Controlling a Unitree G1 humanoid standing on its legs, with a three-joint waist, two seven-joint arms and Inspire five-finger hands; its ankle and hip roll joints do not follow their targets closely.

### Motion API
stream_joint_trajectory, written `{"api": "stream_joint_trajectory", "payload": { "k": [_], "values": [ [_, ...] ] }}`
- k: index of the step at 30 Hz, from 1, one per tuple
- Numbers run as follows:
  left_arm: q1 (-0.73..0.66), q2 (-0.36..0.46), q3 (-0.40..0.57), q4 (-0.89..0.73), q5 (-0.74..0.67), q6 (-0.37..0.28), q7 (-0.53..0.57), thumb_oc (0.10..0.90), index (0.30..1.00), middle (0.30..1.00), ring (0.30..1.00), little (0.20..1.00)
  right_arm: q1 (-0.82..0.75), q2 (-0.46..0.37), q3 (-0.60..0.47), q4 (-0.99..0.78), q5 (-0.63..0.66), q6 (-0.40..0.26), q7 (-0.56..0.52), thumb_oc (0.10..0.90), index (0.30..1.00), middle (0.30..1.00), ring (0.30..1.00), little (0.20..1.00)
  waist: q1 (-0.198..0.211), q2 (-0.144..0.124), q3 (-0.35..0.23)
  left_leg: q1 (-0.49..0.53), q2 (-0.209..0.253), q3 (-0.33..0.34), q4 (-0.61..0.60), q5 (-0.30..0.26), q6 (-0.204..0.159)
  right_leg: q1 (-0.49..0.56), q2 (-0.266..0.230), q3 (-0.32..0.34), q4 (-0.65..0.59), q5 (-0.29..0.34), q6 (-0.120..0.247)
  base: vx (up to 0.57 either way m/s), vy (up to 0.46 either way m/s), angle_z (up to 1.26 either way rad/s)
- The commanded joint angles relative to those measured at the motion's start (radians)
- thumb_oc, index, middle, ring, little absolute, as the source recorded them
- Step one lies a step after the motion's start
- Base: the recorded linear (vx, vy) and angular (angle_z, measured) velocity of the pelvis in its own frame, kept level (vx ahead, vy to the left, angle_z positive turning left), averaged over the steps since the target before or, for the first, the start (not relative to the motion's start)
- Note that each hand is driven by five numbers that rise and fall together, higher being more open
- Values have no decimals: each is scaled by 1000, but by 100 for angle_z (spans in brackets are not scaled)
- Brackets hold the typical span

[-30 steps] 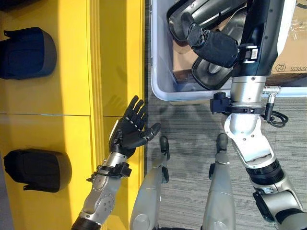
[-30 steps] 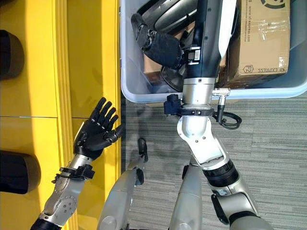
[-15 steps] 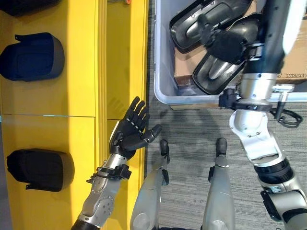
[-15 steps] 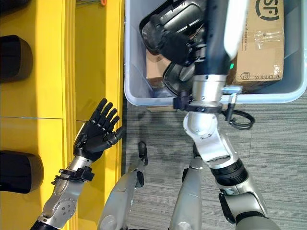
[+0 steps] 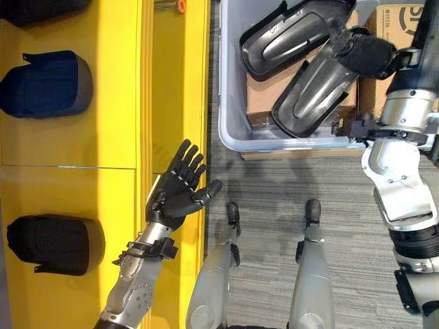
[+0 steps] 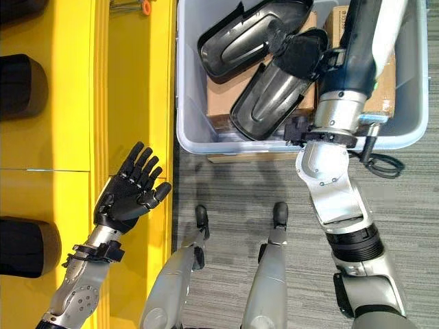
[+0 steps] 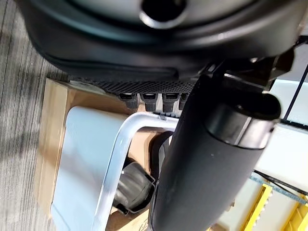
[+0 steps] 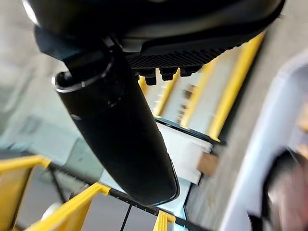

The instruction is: Move parts from the plastic box to the shelf.

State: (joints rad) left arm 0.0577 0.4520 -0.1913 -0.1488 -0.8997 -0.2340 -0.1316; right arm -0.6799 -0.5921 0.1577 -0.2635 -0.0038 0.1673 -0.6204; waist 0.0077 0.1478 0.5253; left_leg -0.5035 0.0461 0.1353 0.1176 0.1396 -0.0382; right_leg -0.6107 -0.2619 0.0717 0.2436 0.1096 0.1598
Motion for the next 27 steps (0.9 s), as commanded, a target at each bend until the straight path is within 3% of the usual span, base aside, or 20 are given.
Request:
{"api": "stream_joint_trajectory", "payload": {
  "k": [1,8,17,19,22,27],
  "values": [
    [-7,-10,5,-186,-9,-92,15,900,1000,1000,1000,1000,-89,-29,27,-185,-13,-68,11,900,1000,1000,1000,1000,-16,83,-5,-6,-14,-22,90,-160,9,23,33,-63,47,-155,-75,-19,55,-15],
    [-27,-16,-2,-175,9,-106,36,900,1000,1000,1000,1000,-55,21,97,-137,115,-92,-29,900,1000,1000,1000,1000,-20,87,-5,-30,-16,-21,82,-150,15,-6,38,-61,44,-147,-77,-29,2,-3],
    [-44,-36,-10,-155,31,-117,43,900,1000,1000,1000,1000,-18,80,142,-111,108,-104,-10,900,1000,1000,1000,1000,-26,97,-5,-64,-23,-14,84,-146,18,-48,42,-47,47,-139,-78,-2,2,0],
    [-52,-43,-12,-153,43,-124,54,900,1000,1000,1000,1000,-2,96,157,-89,179,-74,-60,900,1000,1000,1000,1000,-28,104,-5,-82,-28,-11,82,-142,22,-68,44,-43,49,-138,-80,-27,16,-4],
    [-55,-42,-11,-149,47,-125,55,900,1000,1000,1000,1000,20,103,149,-44,223,-108,-74,900,1000,1000,1000,1000,-28,111,-5,-100,-36,-16,80,-136,24,-84,44,-40,54,-139,-80,-19,0,-3],
    [-60,-54,-15,-134,56,-143,55,900,1000,1000,1000,1000,40,126,161,0,169,-115,-46,900,1000,1000,1000,1000,-28,133,-5,-131,-47,-11,75,-127,25,-117,41,-29,50,-132,-78,-17,35,-1]
  ]
}}
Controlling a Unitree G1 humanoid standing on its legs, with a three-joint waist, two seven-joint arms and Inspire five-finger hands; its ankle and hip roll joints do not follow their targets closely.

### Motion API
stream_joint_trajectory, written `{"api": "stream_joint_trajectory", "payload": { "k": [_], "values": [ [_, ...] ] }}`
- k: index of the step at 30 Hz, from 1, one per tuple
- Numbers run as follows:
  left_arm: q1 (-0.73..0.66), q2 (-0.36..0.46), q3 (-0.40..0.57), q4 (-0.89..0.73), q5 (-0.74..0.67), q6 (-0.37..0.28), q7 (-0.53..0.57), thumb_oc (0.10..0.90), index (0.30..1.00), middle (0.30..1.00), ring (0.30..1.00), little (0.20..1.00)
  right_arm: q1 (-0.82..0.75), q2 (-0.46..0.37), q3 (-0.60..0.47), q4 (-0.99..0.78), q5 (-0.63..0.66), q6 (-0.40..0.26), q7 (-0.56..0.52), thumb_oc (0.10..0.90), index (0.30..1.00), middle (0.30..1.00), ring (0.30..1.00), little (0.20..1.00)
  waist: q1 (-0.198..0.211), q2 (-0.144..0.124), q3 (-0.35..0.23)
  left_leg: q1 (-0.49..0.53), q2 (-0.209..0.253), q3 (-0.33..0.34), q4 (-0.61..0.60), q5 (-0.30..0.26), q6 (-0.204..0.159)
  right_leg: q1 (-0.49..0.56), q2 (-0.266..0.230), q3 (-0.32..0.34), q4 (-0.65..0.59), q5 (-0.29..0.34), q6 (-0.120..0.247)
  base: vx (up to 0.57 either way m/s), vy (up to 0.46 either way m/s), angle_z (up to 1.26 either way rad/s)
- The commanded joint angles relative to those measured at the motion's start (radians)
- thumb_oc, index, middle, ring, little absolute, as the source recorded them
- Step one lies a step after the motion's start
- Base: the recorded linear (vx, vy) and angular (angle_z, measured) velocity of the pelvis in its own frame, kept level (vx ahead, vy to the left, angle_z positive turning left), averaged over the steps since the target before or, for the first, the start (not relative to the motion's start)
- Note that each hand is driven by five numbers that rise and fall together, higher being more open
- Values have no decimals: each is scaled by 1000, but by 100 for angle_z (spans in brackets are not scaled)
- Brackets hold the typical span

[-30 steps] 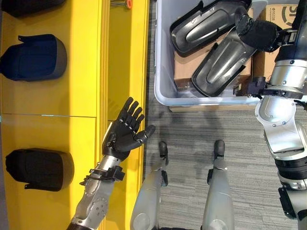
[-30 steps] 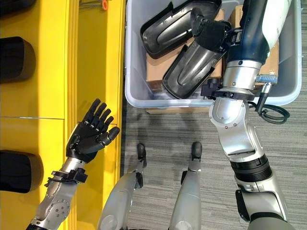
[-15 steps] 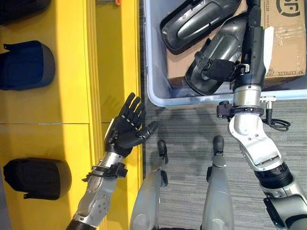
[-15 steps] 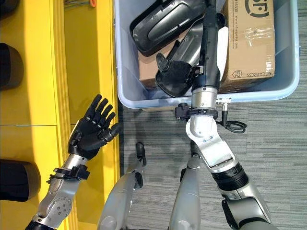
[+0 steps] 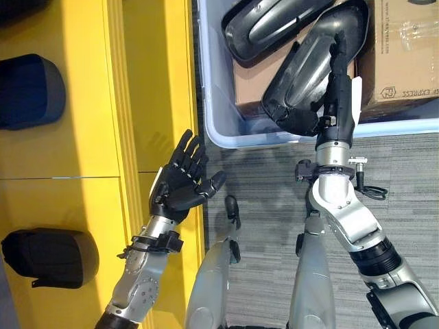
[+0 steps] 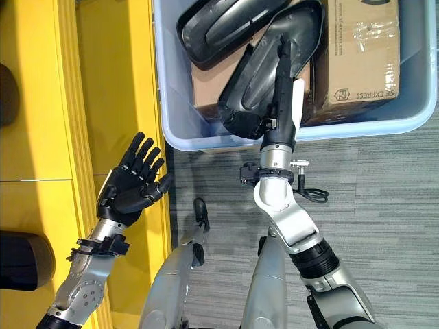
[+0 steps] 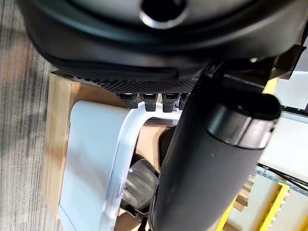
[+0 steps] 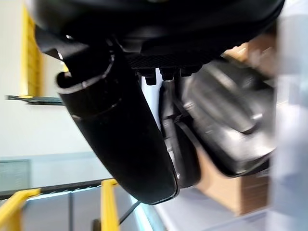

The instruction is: Move parts from the plastic box to the shelf.

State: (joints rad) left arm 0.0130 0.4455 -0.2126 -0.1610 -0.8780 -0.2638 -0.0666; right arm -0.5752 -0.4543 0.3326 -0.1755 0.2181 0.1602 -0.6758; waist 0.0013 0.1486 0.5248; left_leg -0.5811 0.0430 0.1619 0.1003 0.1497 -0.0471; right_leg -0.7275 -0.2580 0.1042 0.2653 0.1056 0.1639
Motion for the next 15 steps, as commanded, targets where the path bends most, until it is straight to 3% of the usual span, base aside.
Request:
{"api": "stream_joint_trajectory", "payload": {
  "k": [1,4,7,11,15],
  "values": [
    [-18,-49,7,-119,32,-114,-12,900,1000,1000,1000,1000,-63,-7,-10,-82,-69,-108,11,900,1000,1000,1000,1000,-21,133,-5,-57,-45,-36,93,-137,34,-4,37,-61,27,-126,-82,0,0,0],
    [-24,-56,3,-115,38,-116,-13,900,1000,1000,1000,1000,-64,2,8,-72,-100,-96,-3,900,1000,1000,1000,1000,-20,137,-5,-71,-46,-34,97,-137,35,-19,36,-58,25,-123,-81,0,0,0],
    [-28,-56,3,-116,67,-109,-16,900,1000,1000,1000,1000,-56,2,17,-57,-70,-36,47,900,1000,1000,1000,1000,-19,143,-5,-87,-47,-32,101,-136,36,-35,32,-59,23,-118,-81,0,0,0],
    [-42,-54,-1,-101,60,-113,7,900,1000,1000,1000,1000,-75,-7,32,-19,-79,-80,46,900,1000,1000,1000,1000,-17,158,-5,-114,-49,-24,96,-125,33,-66,25,-60,26,-111,-78,3,37,-1],
    [-42,-65,-8,-91,47,-120,8,900,1000,1000,1000,1000,-95,-11,46,3,-117,-78,53,900,1000,1000,1000,1000,-14,181,-5,-125,-54,-13,87,-118,32,-87,18,-52,28,-108,-80,18,96,-5]
  ]
}}
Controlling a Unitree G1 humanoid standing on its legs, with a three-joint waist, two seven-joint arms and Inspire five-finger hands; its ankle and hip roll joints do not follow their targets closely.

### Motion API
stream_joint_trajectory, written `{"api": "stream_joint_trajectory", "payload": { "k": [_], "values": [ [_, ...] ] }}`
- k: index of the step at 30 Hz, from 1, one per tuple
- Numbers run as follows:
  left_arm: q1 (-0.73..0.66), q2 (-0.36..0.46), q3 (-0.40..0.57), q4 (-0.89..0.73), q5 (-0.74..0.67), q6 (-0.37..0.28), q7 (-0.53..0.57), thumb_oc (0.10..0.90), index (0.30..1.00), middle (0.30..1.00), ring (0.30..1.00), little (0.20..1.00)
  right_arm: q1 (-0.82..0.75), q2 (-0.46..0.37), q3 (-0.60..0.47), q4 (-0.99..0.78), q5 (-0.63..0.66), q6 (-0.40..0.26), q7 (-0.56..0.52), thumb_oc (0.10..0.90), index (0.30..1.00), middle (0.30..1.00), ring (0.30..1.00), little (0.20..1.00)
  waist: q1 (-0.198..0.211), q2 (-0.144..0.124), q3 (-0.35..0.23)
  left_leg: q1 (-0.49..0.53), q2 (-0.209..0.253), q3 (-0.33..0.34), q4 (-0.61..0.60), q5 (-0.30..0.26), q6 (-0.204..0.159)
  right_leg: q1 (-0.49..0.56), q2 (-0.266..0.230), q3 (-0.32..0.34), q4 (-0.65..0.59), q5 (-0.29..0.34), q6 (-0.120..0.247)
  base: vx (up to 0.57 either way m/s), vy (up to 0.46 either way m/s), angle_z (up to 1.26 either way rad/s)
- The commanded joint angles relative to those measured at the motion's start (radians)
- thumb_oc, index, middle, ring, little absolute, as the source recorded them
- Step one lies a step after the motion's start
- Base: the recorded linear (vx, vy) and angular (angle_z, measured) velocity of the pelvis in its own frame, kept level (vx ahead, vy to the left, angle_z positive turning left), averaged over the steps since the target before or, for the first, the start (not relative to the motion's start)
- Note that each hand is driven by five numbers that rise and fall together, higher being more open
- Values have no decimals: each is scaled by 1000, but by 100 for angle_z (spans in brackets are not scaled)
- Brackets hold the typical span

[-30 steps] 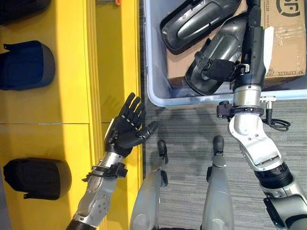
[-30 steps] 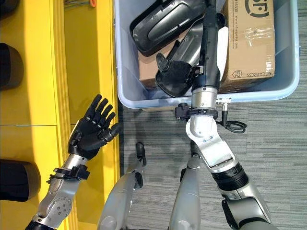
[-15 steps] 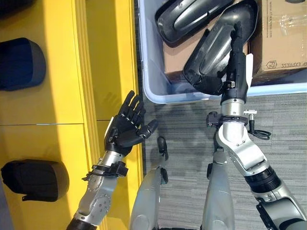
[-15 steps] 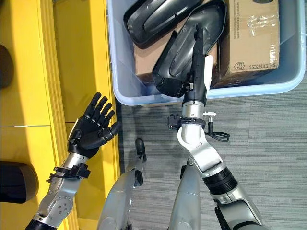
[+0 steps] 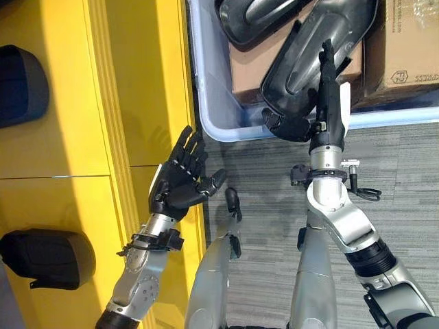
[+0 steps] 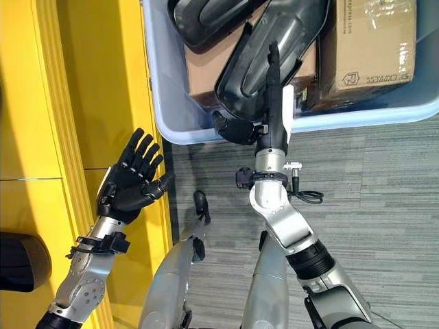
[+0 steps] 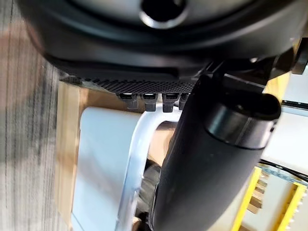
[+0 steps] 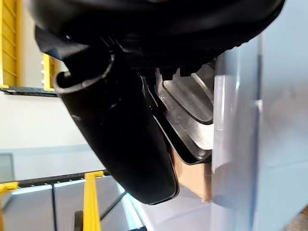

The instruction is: Move parts from the plastic box to the shelf.

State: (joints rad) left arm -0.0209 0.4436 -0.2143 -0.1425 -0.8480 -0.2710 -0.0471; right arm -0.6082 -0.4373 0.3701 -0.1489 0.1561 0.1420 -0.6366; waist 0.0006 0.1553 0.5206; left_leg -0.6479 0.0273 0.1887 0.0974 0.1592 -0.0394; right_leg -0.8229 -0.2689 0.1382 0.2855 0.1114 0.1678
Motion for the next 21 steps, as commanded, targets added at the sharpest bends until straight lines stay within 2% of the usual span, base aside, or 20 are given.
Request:
{"api": "stream_joint_trajectory", "payload": {
  "k": [1,3,4,5,6,9,10,11,12,13,14,16,18,19,20,21],
  "values": [
    [-6,-66,-5,-108,12,-112,-16,900,1000,1000,1000,1000,-62,-28,12,-22,-69,-53,21,900,1000,1000,1000,1000,-13,180,-1,-62,-41,-38,91,-127,22,2,27,-84,9,-112,-83,28,85,-2],
    [-5,-73,-7,-105,9,-117,-23,900,1000,1000,1000,1000,-63,-25,21,-21,-90,-42,21,900,1000,1000,1000,1000,-12,185,-1,-69,-44,-34,93,-128,24,-8,24,-81,9,-109,-83,48,67,1],
    [1,-75,-13,-104,11,-114,-26,900,1000,1000,1000,1000,-52,-19,27,-17,-98,-38,12,900,1000,1000,1000,1000,-12,185,-1,-42,-49,-39,95,-151,20,17,21,-77,11,-134,-79,11,31,2],
    [-9,-77,-6,-106,10,-115,-28,900,1000,1000,1000,1000,-66,-21,31,-17,-103,-38,6,900,1000,1000,1000,1000,-11,188,-1,-72,-47,-31,93,-129,27,-13,23,-82,6,-107,-85,59,35,2],
    [-3,-76,-13,-104,6,-112,-30,900,1000,1000,1000,1000,-59,-16,33,-11,-94,-39,-7,900,1000,1000,1000,1000,-9,189,-1,-54,-50,-35,97,-146,24,5,20,-77,8,-125,-81,8,23,4],
    [-6,-77,-16,-109,4,-106,-30,900,1000,1000,1000,1000,-68,-23,7,1,-65,-102,-56,900,1000,1000,1000,1000,-7,197,-1,-67,-56,-37,98,-145,26,-10,18,-74,11,-119,-81,20,21,3],
    [-15,-78,-10,-110,2,-106,-28,900,1000,1000,1000,1000,-79,-27,0,-1,-71,-115,-61,900,1000,1000,1000,1000,-6,200,-1,-94,-55,-32,96,-127,30,-37,19,-78,9,-98,-85,0,0,0],
    [-10,-75,-18,-108,1,-108,-24,900,1000,1000,1000,1000,-72,-30,-7,-3,-86,-124,-68,900,1000,1000,1000,1000,-6,199,-1,-78,-58,-40,100,-144,23,-23,17,-71,15,-116,-79,19,24,3],
    [-12,-73,-25,-109,3,-111,-19,900,1000,1000,1000,1000,-72,-32,-12,-7,-93,-121,-73,900,1000,1000,1000,1000,-7,200,-1,-77,-59,-41,102,-148,22,-25,17,-68,20,-120,-78,10,29,4],
    [-26,-76,-22,-114,7,-112,-11,900,1000,1000,1000,1000,-86,-32,-17,-15,-117,-117,-78,900,1000,1000,1000,1000,-7,204,-1,-113,-57,-35,100,-125,28,-60,20,-71,17,-93,-84,0,0,0],
    [-19,-75,-31,-113,9,-113,-7,900,1000,1000,1000,1000,-78,-32,-21,-16,-138,-113,-85,900,1000,1000,1000,1000,-7,202,-1,-95,-59,-40,103,-142,23,-43,20,-64,21,-112,-79,0,0,0],
    [-15,-77,-40,-107,5,-123,-5,900,1000,1000,1000,1000,-79,-35,-23,-16,-196,-88,-99,900,1000,1000,1000,1000,-6,204,-1,-97,-60,-39,105,-148,21,-46,20,-61,24,-118,-76,35,12,0],
    [-16,-80,-39,-109,9,-119,-3,900,1000,1000,1000,1000,-84,-38,-27,-12,-235,-91,-110,900,1000,1000,1000,1000,-5,204,-1,-103,-59,-38,104,-148,22,-51,20,-60,22,-117,-77,-25,-11,1],
    [-29,-80,-34,-112,13,-120,3,900,1000,1000,1000,1000,-100,-41,-24,-18,-270,-81,-123,900,1000,1000,1000,1000,-4,203,-1,-138,-56,-32,104,-127,27,-84,22,-66,19,-91,-81,0,0,0],
    [-19,-77,-42,-110,12,-120,2,900,1000,1000,1000,1000,-88,-41,-27,-17,-276,-77,-122,900,1000,1000,1000,1000,-4,201,-1,-112,-58,-39,109,-149,21,-59,21,-61,26,-116,-76,0,0,0],
    [-19,-77,-42,-110,11,-122,-5,900,1000,1000,1000,1000,-93,-49,-32,-18,-309,-69,-116,900,1000,1000,1000,1000,-3,202,-1,-118,-58,-38,114,-149,21,-64,21,-61,28,-115,-76,58,-12,0]
  ]
}}
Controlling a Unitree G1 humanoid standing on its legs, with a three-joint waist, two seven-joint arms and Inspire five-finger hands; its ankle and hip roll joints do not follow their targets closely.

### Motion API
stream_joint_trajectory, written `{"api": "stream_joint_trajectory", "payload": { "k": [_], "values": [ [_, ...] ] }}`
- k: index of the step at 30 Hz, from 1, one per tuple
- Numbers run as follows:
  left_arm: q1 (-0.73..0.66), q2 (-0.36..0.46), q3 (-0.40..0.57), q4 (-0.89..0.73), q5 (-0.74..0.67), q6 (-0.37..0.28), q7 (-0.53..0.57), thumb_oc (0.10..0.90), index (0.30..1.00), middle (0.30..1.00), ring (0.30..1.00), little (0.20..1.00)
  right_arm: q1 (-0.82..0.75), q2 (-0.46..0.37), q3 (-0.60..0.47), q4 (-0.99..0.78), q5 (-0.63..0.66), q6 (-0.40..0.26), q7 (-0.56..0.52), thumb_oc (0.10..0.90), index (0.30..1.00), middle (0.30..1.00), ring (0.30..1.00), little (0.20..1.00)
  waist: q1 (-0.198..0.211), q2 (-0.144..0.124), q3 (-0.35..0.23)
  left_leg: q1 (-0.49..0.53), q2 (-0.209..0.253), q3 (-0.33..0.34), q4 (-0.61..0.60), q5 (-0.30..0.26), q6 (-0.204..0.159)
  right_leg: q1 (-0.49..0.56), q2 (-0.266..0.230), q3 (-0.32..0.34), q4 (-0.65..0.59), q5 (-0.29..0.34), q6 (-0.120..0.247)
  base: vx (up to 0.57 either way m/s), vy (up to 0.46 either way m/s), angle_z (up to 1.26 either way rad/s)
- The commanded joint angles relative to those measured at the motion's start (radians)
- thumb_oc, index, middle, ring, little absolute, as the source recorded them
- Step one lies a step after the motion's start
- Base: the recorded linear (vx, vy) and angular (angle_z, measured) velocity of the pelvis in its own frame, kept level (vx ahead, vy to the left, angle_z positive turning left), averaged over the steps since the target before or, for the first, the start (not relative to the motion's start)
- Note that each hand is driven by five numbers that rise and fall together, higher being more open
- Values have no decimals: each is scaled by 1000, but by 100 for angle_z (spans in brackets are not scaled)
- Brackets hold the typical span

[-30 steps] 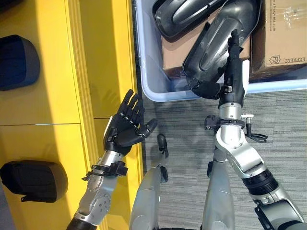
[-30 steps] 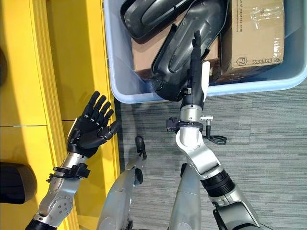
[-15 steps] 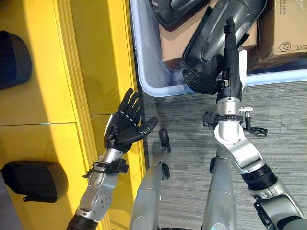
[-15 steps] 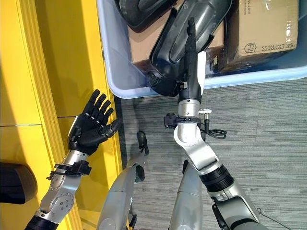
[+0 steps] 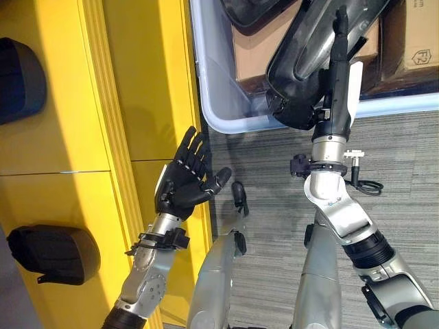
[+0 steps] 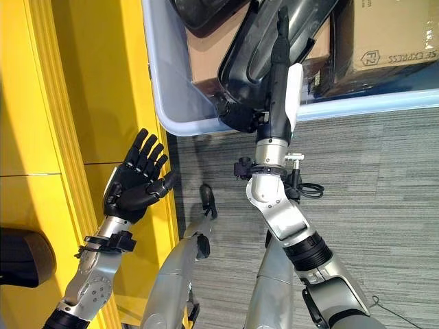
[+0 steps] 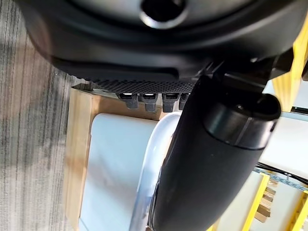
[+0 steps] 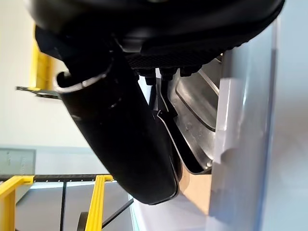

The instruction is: Move parts from the plastic box to the shelf.

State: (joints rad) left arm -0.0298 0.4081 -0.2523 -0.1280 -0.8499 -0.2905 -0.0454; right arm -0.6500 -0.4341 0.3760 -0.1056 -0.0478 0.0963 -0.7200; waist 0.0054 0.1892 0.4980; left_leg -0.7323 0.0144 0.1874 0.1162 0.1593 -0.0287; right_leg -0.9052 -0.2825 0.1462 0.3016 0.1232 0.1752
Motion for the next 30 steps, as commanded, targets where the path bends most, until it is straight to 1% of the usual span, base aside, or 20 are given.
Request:
{"api": "stream_joint_trajectory", "payload": {
  "k": [1,2,3,4,6,7,8,10,12,13,14,15,17,19,20,21,22,24,28,30],
  "values": [
    [-13,-40,-9,-126,11,-105,-4,900,1000,1000,1000,1000,-63,-61,-37,-67,-147,-3,-35,900,1000,1000,1000,1000,-7,167,22,-38,-44,-36,101,-152,9,13,33,-70,15,-128,-82,-42,-27,1],
    [-24,-41,-4,-127,11,-107,-2,900,1000,1000,1000,1000,-79,-66,-36,-74,-164,15,-37,900,1000,1000,1000,1000,-6,169,22,-67,-42,-29,99,-131,15,-15,33,-76,11,-102,-87,0,0,0],
    [-14,-38,-13,-127,12,-106,-3,900,1000,1000,1000,1000,-69,-69,-39,-73,-168,27,-38,900,1000,1000,1000,1000,-6,168,22,-40,-46,-36,102,-152,10,11,32,-70,16,-126,-82,-42,-20,0],
    [-24,-41,-3,-130,15,-103,-5,900,1000,1000,1000,1000,-86,-78,-40,-74,-179,44,-42,900,1000,1000,1000,1000,-4,170,22,-71,-45,-31,101,-131,16,-19,34,-76,12,-101,-88,0,0,0],
    [-14,-33,-11,-134,13,-99,-5,900,1000,1000,1000,1000,-87,-91,-44,-62,-202,77,-47,900,1000,1000,1000,1000,0,169,22,-48,-49,-41,106,-153,11,6,31,-72,17,-126,-83,0,0,0],
    [-23,-32,-4,-136,9,-101,-7,900,1000,1000,1000,1000,-113,-101,-45,-53,-246,97,-45,900,1000,1000,1000,1000,2,173,22,-78,-48,-36,104,-132,16,-24,32,-79,12,-100,-88,48,-4,2],
    [-14,-29,-11,-132,5,-102,-12,900,1000,1000,1000,1000,-107,-104,-44,-43,-263,104,-46,900,1000,1000,1000,1000,3,172,22,-52,-50,-43,109,-153,10,0,31,-72,19,-125,-83,0,0,0],
    [-25,-26,-4,-133,-3,-103,-20,900,1000,1000,1000,1000,-147,-125,-38,-27,-307,148,-24,900,1000,1000,1000,1000,7,178,22,-84,-49,-37,110,-133,15,-31,30,-78,17,-101,-87,0,0,0],
    [-20,-25,-5,-132,-6,-106,-26,900,1000,1000,1000,1000,-164,-140,-33,-15,-319,170,-21,900,1000,1000,1000,1000,10,179,22,-84,-49,-37,111,-134,15,-30,27,-80,16,-101,-88,3,3,1],
    [-10,-22,-12,-130,-11,-105,-28,900,1000,1000,1000,1000,-159,-144,-31,-6,-322,176,-22,900,1000,1000,1000,1000,11,177,22,-60,-51,-44,116,-155,9,-5,26,-73,21,-125,-82,-35,-11,2],
    [-23,-20,-5,-134,-13,-107,-28,900,1000,1000,1000,1000,-186,-158,-27,-3,-340,205,-15,900,1000,1000,1000,1000,13,177,22,-94,-49,-40,118,-134,14,-38,24,-83,20,-99,-87,39,-1,4],
    [-15,-18,-11,-133,-12,-109,-32,900,1000,1000,1000,1000,-184,-165,-24,7,-353,217,-11,900,1000,1000,1000,1000,14,176,22,-75,-51,-45,123,-151,9,-19,25,-77,24,-118,-83,-45,-11,5],
    [-18,-18,-6,-139,-17,-109,-38,900,1000,1000,1000,1000,-209,-180,-20,26,-374,233,-2,900,1000,1000,1000,1000,18,180,22,-99,-51,-42,122,-135,14,-42,24,-85,24,-103,-89,7,3,3],
    [-8,-16,-13,-139,-24,-105,-43,900,1000,1000,1000,1000,-220,-189,-16,45,-373,259,-1,900,1000,1000,1000,1000,22,180,22,-78,-54,-50,130,-155,8,-23,22,-79,33,-127,-84,25,7,1],
    [-16,-16,-6,-141,-26,-106,-46,900,1000,1000,1000,1000,-238,-196,-13,48,-376,270,-4,900,1000,1000,1000,1000,24,182,22,-108,-52,-43,127,-134,14,-50,21,-88,28,-104,-90,0,0,0],
    [-8,-12,-13,-141,-27,-103,-46,900,1000,1000,1000,1000,-236,-203,-15,57,-371,278,-3,900,1000,1000,1000,1000,26,180,22,-84,-55,-51,132,-155,9,-27,20,-81,35,-128,-85,-43,-5,3],
    [-17,-12,-6,-145,-29,-101,-48,900,1000,1000,1000,1000,-258,-211,-14,65,-369,280,-6,900,1000,1000,1000,1000,28,182,22,-112,-53,-45,129,-135,15,-54,20,-91,31,-104,-91,39,2,4],
    [-6,-8,-15,-141,-35,-103,-55,900,1000,1000,1000,1000,-265,-221,-16,83,-365,290,-2,900,1000,1000,1000,1000,32,182,22,-95,-55,-54,140,-156,8,-38,19,-83,43,-129,-86,29,8,3],
    [-15,-5,-6,-152,-36,-103,-56,900,1000,1000,1000,1000,-294,-238,-19,87,-364,306,4,900,1000,1000,1000,1000,37,184,22,-132,-53,-47,143,-139,16,-75,18,-92,44,-106,-92,-10,0,0],
    [-6,-1,-14,-152,-37,-104,-57,900,1000,1000,1000,1000,-288,-247,-20,87,-377,323,15,900,1000,1000,1000,1000,39,182,22,-115,-56,-57,155,-161,10,-57,17,-83,52,-129,-86,26,1,2]
  ]
}}
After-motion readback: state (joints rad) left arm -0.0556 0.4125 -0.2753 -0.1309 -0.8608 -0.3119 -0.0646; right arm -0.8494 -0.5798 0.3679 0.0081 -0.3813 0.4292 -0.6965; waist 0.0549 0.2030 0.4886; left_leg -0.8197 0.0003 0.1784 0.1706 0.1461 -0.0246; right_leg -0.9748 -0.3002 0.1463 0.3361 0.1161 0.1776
